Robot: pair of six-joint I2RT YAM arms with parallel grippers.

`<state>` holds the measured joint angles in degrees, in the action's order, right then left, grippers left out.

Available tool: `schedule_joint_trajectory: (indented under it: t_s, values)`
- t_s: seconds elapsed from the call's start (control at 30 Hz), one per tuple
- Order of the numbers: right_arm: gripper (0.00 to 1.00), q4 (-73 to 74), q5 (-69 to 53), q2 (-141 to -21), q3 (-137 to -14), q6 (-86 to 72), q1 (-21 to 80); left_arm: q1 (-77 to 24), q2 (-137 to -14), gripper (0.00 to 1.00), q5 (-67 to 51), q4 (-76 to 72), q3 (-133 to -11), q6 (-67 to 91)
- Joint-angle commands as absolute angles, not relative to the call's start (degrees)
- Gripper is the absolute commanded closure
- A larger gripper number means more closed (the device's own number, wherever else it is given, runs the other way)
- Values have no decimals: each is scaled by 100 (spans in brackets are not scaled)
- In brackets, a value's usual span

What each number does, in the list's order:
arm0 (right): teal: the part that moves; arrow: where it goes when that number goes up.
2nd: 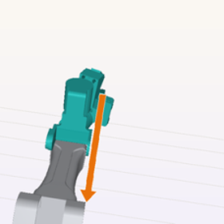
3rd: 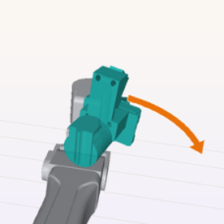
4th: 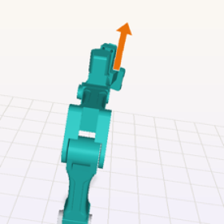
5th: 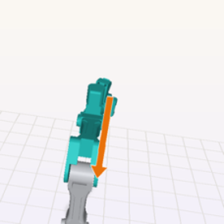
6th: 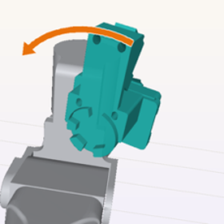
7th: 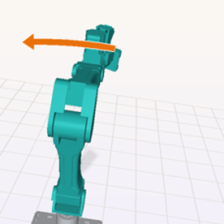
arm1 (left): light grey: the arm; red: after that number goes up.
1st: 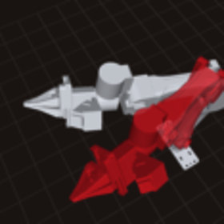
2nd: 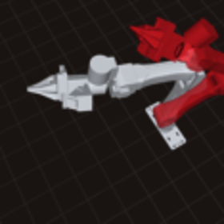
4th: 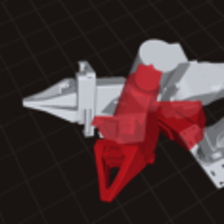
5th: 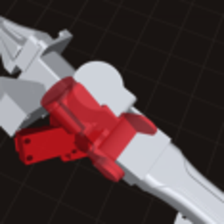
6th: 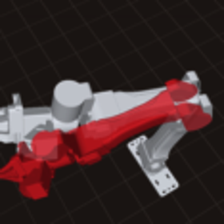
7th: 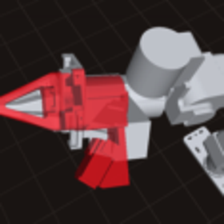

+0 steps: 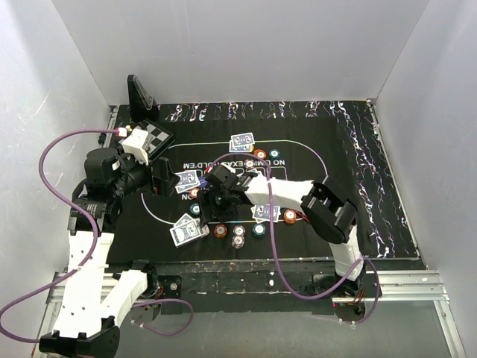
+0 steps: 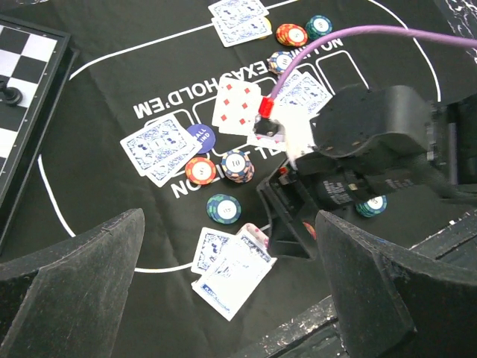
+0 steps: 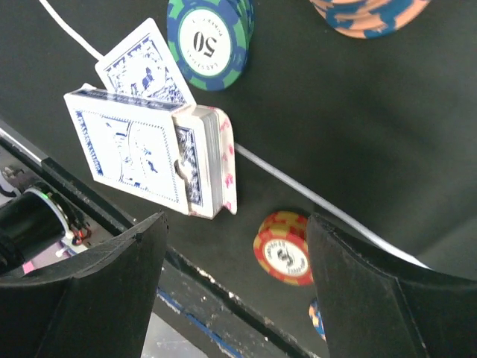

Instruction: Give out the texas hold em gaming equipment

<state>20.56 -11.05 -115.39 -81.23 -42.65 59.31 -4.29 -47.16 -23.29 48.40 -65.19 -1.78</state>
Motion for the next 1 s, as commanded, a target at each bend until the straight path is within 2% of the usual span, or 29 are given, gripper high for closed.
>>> schedule_joint_trajectory:
  t_s: [0.0,0.13,0.3,0.5,0.7,0.97]
  values:
    - [19,2636,-695,-10715,-8595,-3833,5915,-413,-4790,0,-1830,4729,-6486,-97]
    - [19,2830,-431,-10004,-8518,-3551,5880,-404,-4957,0,-1644,4764,-6425,-167]
    - [19,2716,-369,-8941,-7570,-3594,5372,-396,-5010,0,-1670,4632,-6258,-219]
    - [19,2488,-396,-7491,-6216,-3656,3826,-185,-5255,0,-1696,4448,-6196,-281]
    - [18,2267,685,-6067,-5397,-3305,2736,412,-5467,0,-2056,4070,-6082,-299]
    - [12,2655,300,-5739,-5282,-3429,784,1011,-5845,0,-2909,3912,-6047,-755]
